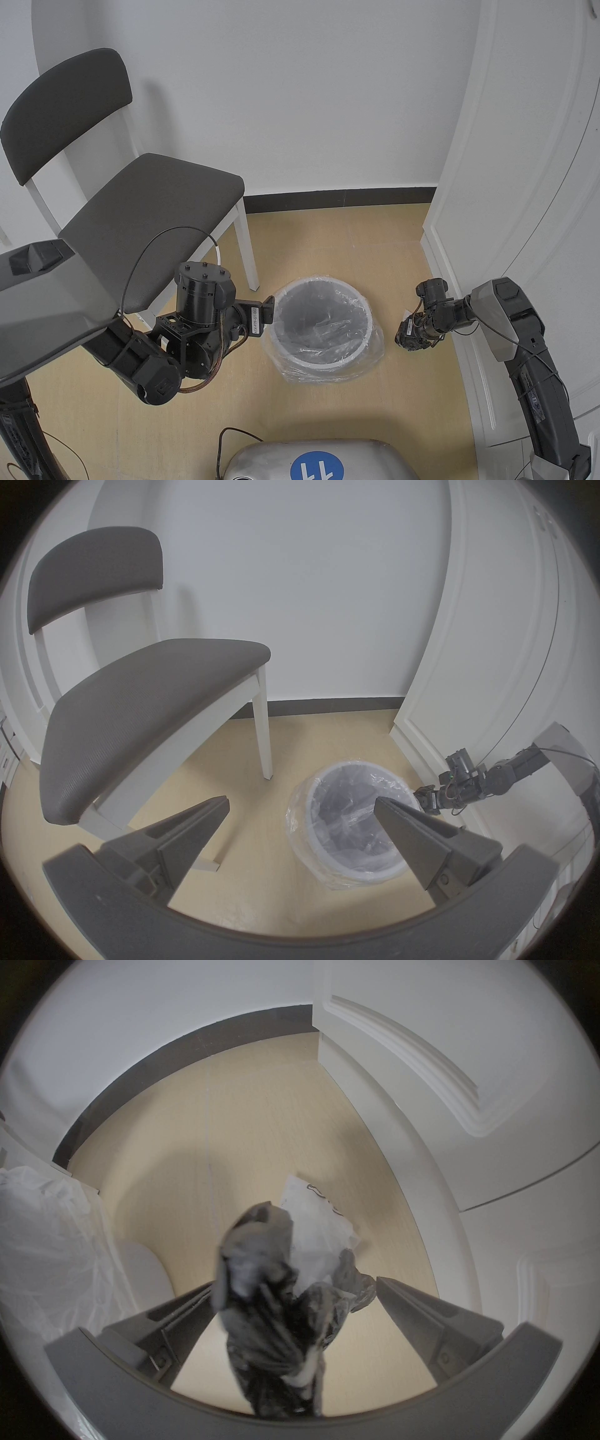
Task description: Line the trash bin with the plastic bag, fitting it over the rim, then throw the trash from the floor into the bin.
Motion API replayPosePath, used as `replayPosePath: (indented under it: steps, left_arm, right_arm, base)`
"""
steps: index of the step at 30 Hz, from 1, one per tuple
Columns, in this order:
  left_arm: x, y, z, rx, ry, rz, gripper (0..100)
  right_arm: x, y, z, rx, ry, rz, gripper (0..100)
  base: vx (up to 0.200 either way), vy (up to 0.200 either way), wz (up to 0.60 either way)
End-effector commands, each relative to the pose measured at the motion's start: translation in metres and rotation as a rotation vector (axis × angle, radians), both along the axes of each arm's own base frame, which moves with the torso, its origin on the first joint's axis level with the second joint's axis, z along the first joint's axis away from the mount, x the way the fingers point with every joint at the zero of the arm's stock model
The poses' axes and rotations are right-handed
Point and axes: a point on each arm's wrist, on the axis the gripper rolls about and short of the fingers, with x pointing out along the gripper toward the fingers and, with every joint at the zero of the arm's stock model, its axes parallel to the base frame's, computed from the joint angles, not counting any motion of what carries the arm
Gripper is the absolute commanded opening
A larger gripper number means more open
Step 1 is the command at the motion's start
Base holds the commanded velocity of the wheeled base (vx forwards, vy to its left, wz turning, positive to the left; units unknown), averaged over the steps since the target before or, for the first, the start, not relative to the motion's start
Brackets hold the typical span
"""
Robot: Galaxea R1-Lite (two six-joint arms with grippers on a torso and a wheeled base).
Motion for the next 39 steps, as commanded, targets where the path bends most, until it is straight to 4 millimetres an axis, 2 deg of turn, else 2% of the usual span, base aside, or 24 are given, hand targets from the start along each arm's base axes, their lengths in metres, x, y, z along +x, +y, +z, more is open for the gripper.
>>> replayPosePath:
  steps: [1, 16, 22, 26, 28, 29, 31, 34, 35, 36, 39]
  left_arm:
    - [-0.002, -0.001, 0.004, 0.000, -0.011, 0.009, 100]
    - [-0.013, 0.000, 0.019, -0.003, -0.049, 0.004, 100]
    - [-0.020, 0.008, 0.045, -0.045, -0.110, 0.013, 100]
    - [-0.031, 0.015, 0.067, -0.068, -0.162, 0.009, 100]
    - [-0.034, 0.017, 0.071, -0.072, -0.173, 0.009, 100]
    - [-0.042, 0.021, 0.085, -0.080, -0.210, -0.001, 100]
    - [-0.050, 0.026, 0.096, -0.084, -0.243, -0.007, 100]
    - [-0.063, 0.032, 0.111, -0.082, -0.286, -0.021, 100]
    - [-0.063, 0.032, 0.111, -0.082, -0.289, -0.024, 100]
    - [-0.073, 0.034, 0.121, -0.083, -0.322, -0.037, 100]
    - [-0.084, 0.039, 0.130, -0.078, -0.354, -0.046, 100]
  right_arm:
    - [-0.001, 0.000, -0.005, 0.005, 0.006, 0.001, 0]
    - [0.002, 0.009, -0.010, -0.043, -0.070, -0.038, 0]
    - [0.001, 0.009, -0.010, -0.003, -0.067, -0.099, 0]
    - [0.007, 0.010, -0.001, -0.071, -0.164, -0.179, 0]
    - [0.009, 0.010, 0.003, -0.072, -0.191, -0.183, 0]
    - [0.016, 0.011, 0.030, -0.050, -0.269, -0.188, 0]
    - [0.018, 0.011, 0.066, -0.036, -0.317, -0.193, 0]
    - [-0.002, 0.017, 0.120, -0.034, -0.340, -0.177, 0]
    - [-0.003, 0.018, 0.124, -0.033, -0.343, -0.176, 0]
    - [-0.024, 0.024, 0.172, -0.005, -0.380, -0.156, 0]
    - [-0.056, 0.041, 0.213, 0.048, -0.401, -0.074, 0]
  base:
    - [0.000, 0.000, 0.00]
    - [0.000, 0.000, 0.00]
    - [0.000, 0.000, 0.00]
    - [0.000, 0.000, 0.00]
    - [0.000, 0.000, 0.00]
    - [0.000, 0.000, 0.00]
    - [0.000, 0.000, 0.00]
    - [0.000, 0.000, 0.00]
    - [0.000, 0.000, 0.00]
    - [0.000, 0.000, 0.00]
    - [0.000, 0.000, 0.00]
